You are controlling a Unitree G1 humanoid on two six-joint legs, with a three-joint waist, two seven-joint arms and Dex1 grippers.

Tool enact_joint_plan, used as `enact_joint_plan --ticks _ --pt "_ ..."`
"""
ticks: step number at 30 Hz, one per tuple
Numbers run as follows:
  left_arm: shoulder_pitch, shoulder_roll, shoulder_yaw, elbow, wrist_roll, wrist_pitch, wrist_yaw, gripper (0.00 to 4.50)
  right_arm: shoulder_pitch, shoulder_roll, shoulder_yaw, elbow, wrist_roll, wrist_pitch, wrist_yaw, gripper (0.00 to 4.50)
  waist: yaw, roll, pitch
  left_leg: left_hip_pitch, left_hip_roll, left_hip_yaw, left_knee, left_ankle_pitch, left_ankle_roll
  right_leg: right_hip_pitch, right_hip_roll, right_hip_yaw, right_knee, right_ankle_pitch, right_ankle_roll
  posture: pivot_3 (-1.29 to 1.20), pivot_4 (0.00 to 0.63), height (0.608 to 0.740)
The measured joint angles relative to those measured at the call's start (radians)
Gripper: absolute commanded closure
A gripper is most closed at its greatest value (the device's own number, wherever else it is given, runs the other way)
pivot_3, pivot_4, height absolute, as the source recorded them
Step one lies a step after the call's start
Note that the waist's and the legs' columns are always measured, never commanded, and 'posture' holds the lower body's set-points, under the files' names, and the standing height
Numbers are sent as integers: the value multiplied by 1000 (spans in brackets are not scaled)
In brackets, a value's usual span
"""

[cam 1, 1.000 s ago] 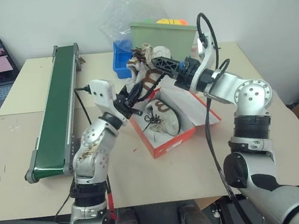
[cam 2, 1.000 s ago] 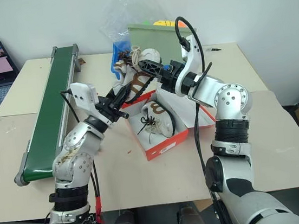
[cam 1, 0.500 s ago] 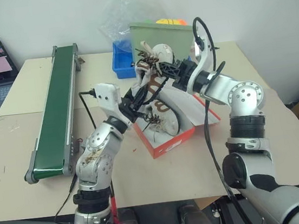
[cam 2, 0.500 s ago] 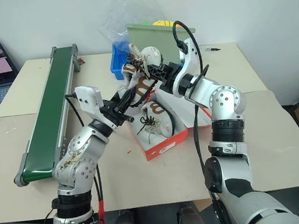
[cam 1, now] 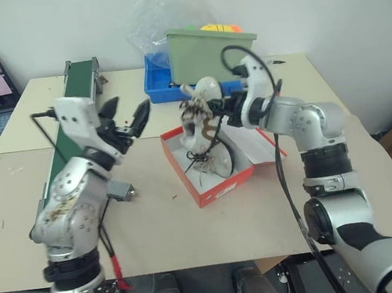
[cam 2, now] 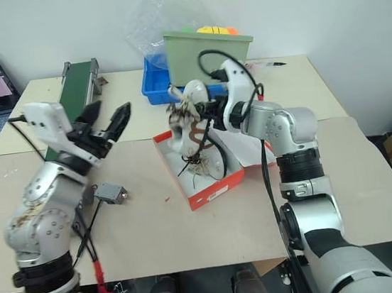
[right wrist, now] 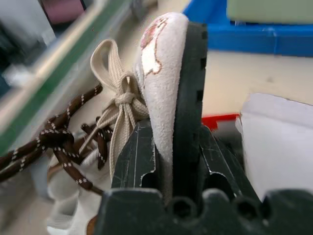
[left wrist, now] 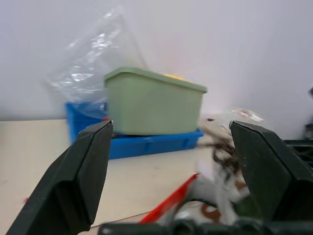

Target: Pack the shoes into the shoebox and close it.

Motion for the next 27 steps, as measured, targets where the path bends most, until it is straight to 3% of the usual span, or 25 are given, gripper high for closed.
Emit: enact_joint_plan --ticks 3,12,20,22,27 --pt "25 7 16 -2 4 5 15 400 3 -6 119 -1 -55 -13 93 4132 5 0 0 0 0 0 0 0 0 0 0 0 0 0 0 0 150 740" --pt "42 8 11 -57 -2 32 45 400 90 -24 273 50 -227 -167 216 4132 7 0 0 -1 0 0 0 0 0 0 0 0 0 0 0 0 150 740" --pt "69 11 24 -104 -12 55 78 400 77 -2 293 115 -328 -253 295 4132 3 0 0 0 0 0 1 0 0 0 0 0 1 0 0 0 150 740" --pt "72 11 29 -105 -12 57 84 368 67 19 296 149 -349 -275 310 3133 3 -1 0 1 0 0 1 0 0 1 0 0 1 0 0 0 150 740" --pt "72 13 30 -117 -12 57 89 368 62 86 304 237 -384 -306 329 1470 4 -1 0 1 0 0 1 0 0 1 0 0 1 0 0 0 150 740"
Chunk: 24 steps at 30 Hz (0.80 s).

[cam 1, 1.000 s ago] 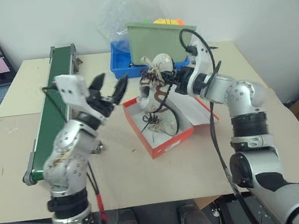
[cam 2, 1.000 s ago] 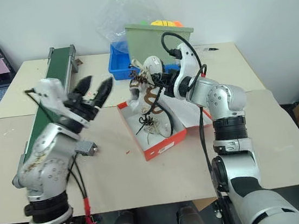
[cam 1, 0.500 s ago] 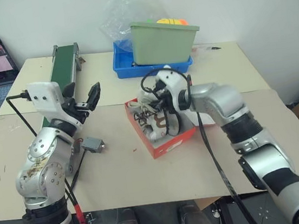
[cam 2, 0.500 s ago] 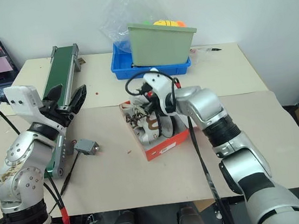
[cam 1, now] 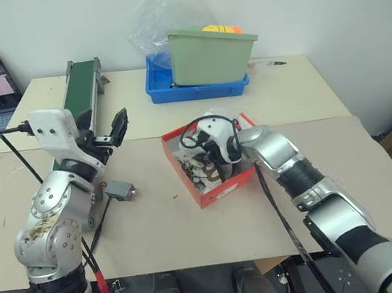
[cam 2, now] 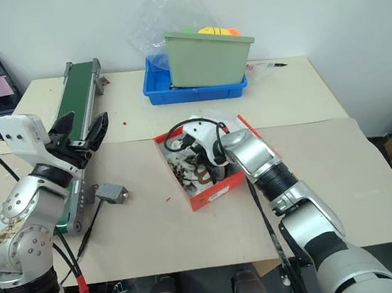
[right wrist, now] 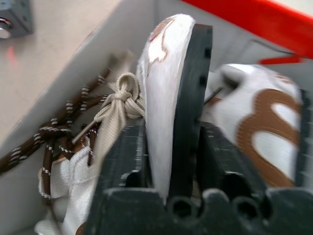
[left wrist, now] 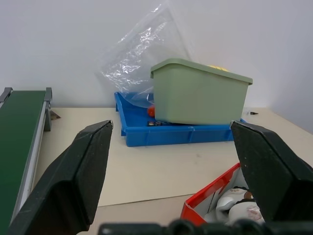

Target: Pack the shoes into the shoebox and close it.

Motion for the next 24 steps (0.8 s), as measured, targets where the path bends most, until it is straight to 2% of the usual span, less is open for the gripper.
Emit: enact_joint_plan --ticks 4,5,11,14,20,24 --pt "0 2 -1 -3 0 1 6 368 -17 10 -25 4 -8 -6 -3 151 3 0 0 0 0 0 0 0 0 0 0 0 0 0 0 0 150 740" --pt "1 2 -1 -3 0 3 8 368 -32 7 -49 -1 -6 -9 -6 19 3 0 0 0 0 0 0 0 0 0 0 0 1 0 0 0 150 740" --pt "24 18 -35 -6 0 15 -27 368 -201 -59 -310 -126 140 195 0 19 6 0 0 -1 0 0 -1 0 0 -1 0 0 -1 0 0 0 150 740" --pt "44 47 -57 -5 -6 19 -79 368 -216 -121 -374 -248 221 264 55 19 5 0 0 -1 0 0 -1 -1 0 -1 0 0 -2 0 0 0 150 740" --pt "84 127 -75 -4 -42 44 -196 368 -101 -266 -384 -384 281 269 150 19 3 0 0 -1 0 0 -1 -1 0 -1 0 0 -2 0 0 0 150 740" --pt "84 205 -101 -1 -79 68 -302 368 63 -406 -415 -519 309 215 229 19 10 0 0 -2 0 0 -1 -1 0 -1 -1 0 -4 -1 0 0 150 740"
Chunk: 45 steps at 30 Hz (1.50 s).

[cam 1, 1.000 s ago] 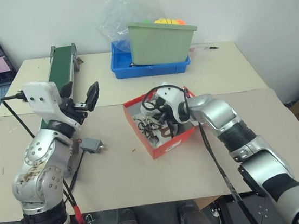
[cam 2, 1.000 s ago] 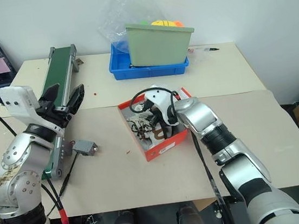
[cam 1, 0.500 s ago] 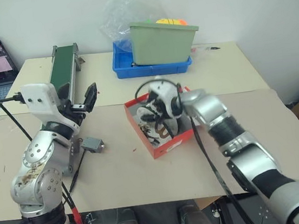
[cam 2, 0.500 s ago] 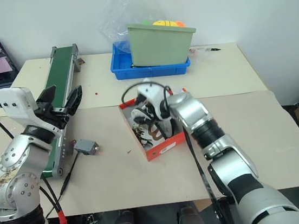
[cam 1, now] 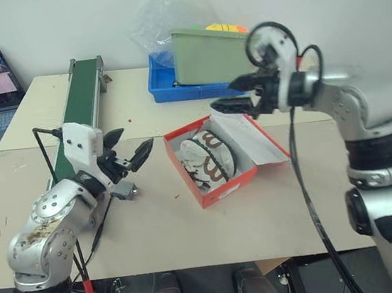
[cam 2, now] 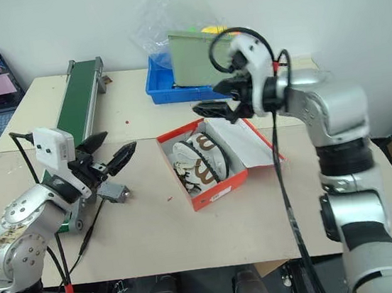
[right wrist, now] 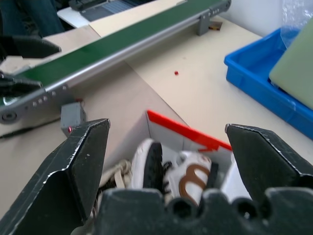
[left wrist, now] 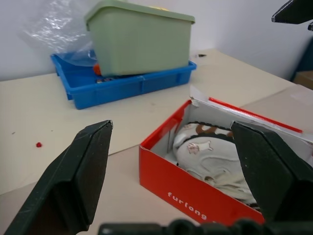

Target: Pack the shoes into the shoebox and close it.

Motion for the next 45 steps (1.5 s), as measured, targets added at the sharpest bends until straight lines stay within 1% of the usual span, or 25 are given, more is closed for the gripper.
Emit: enact_joint_plan --ticks 1,5,8,11,13,14,17,18,19,20,21,22,24,26,28,30,33,38,45 --pt "1 26 -8 0 -5 13 -36 368 54 -39 -11 -30 0 -20 16 19 -1 0 0 0 0 0 0 0 0 0 0 0 0 0 0 0 150 740" --pt "-13 100 -46 8 -35 32 -148 368 241 -134 -54 -122 5 -74 48 19 -4 0 0 0 0 0 0 0 0 0 0 0 0 0 1 0 150 740" --pt "-60 129 -75 46 -46 49 -221 368 363 -149 -129 -175 58 -32 39 19 -7 0 0 1 0 0 1 0 0 0 0 1 1 -1 2 0 150 740" --pt "-112 132 -109 89 -52 57 -272 368 451 -137 -216 -253 98 -13 -8 771 -9 0 0 1 0 0 2 0 0 1 0 1 1 -3 4 0 150 740" --pt "-142 135 -131 116 -51 59 -304 368 531 -134 -254 -309 114 -9 -36 1396 -6 0 0 1 0 0 2 0 0 1 0 1 1 -3 5 0 150 740" --pt "-160 139 -145 130 -51 60 -327 368 599 -136 -261 -340 112 -13 -49 1767 -4 0 0 1 0 0 2 0 1 2 0 1 0 -3 5 0 150 740" --pt "-193 156 -175 159 -47 61 -382 368 750 -119 -250 -370 70 -69 -89 2789 -2 0 0 1 0 1 3 0 1 2 0 1 0 -3 5 0 150 740" --pt "-194 160 -175 162 -43 61 -390 368 769 -111 -241 -368 56 -82 -100 3112 -3 0 0 1 0 1 3 0 1 2 0 2 0 -4 6 0 150 740" --pt "-206 162 -186 171 -41 61 -403 368 796 -103 -237 -367 37 -117 -111 3528 -5 0 0 1 0 1 3 0 1 2 0 2 0 -4 6 0 150 740" --pt "-211 165 -189 176 -40 61 -413 368 814 -95 -229 -363 19 -146 -120 3802 -8 0 0 2 0 1 3 0 1 2 0 2 1 -4 7 0 150 740" --pt "-215 172 -194 177 -40 62 -425 368 835 -90 -210 -353 -9 -190 -129 4213 -11 0 0 2 0 1 3 0 1 2 0 2 1 -4 7 0 150 740" --pt "-218 178 -196 177 -40 65 -433 368 848 -74 -201 -337 -24 -216 -138 4454 -12 0 0 3 0 1 3 0 1 2 1 2 1 -5 7 0 150 740" --pt "-228 201 -195 175 -43 84 -446 368 872 -22 -174 -279 -46 -270 -156 4454 -13 0 0 3 0 1 3 0 1 2 0 2 1 -5 8 0 150 740" --pt "-229 230 -191 159 -78 137 -457 368 874 -10 -124 -193 -99 -363 -160 4454 -13 0 0 3 0 1 4 0 1 2 0 3 1 -5 8 0 150 740" --pt "-229 248 -181 132 -114 188 -458 368 861 18 -92 -77 -149 -456 -166 4454 -11 0 0 3 0 1 4 0 1 2 0 2 1 -5 8 0 150 740" --pt "-229 255 -168 111 -129 212 -455 368 842 49 -73 3 -172 -506 -172 4454 -10 1 0 3 0 1 4 0 1 2 0 2 2 -5 7 0 150 740" --pt "-236 260 -153 83 -157 239 -427 368 731 111 -44 189 -209 -605 -193 4454 -15 2 0 4 0 2 5 0 1 3 0 3 3 -4 8 0 150 740" --pt "-233 276 -123 49 -162 266 -383 368 584 169 -40 399 -229 -717 -191 4454 -12 2 1 4 0 1 5 0 1 3 0 3 4 -3 5 0 150 740" --pt "-200 290 -75 1 -197 300 -335 368 446 231 -40 637 -256 -848 -202 4454 -11 2 1 4 0 1 5 0 1 3 0 3 5 -2 3 0 150 740"
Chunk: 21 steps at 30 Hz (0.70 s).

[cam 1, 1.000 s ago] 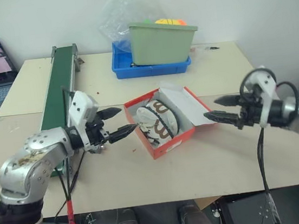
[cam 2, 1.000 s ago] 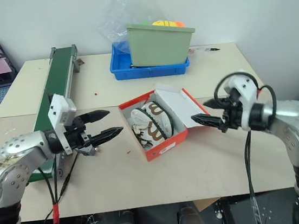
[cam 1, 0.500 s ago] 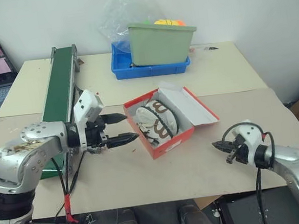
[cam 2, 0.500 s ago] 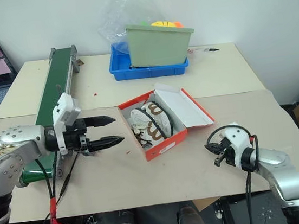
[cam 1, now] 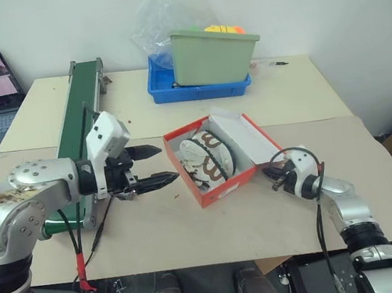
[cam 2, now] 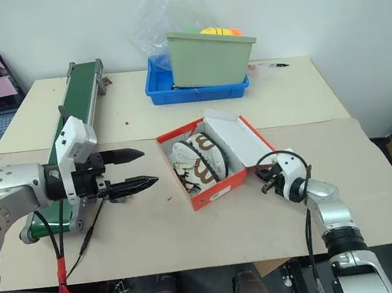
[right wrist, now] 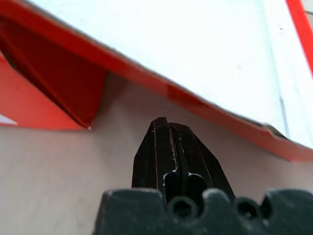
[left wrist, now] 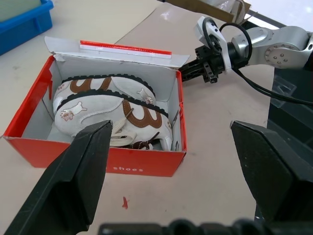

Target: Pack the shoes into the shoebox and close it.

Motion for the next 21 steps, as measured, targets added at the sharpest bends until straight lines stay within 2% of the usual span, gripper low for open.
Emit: enact_joint_plan --ticks 4,8,10,14,21 --pt "3 5 1 -6 4 -4 14 368 -70 24 -19 74 6 -29 -6 4454 0 0 0 0 0 0 0 0 0 0 0 0 0 0 -1 0 150 740" --pt "4 9 1 -6 10 -8 17 368 -103 26 -53 61 40 -32 1 4454 0 0 0 0 0 0 0 0 0 0 0 0 0 1 -1 0 150 740" --pt "14 32 -12 -5 56 -41 18 368 -111 26 -67 34 64 -12 -1 4454 1 0 0 0 0 0 0 0 0 0 0 0 0 1 -1 0 150 740" --pt "52 61 -61 13 157 -110 9 368 -133 24 -108 -89 127 73 -10 4454 0 1 0 0 0 0 0 0 0 0 0 0 1 1 -1 0 150 740" --pt "53 48 -102 50 211 -172 -16 368 -141 -21 -117 -359 216 258 7 4454 6 1 0 0 0 0 -1 0 0 -1 0 0 1 0 -1 0 150 740"
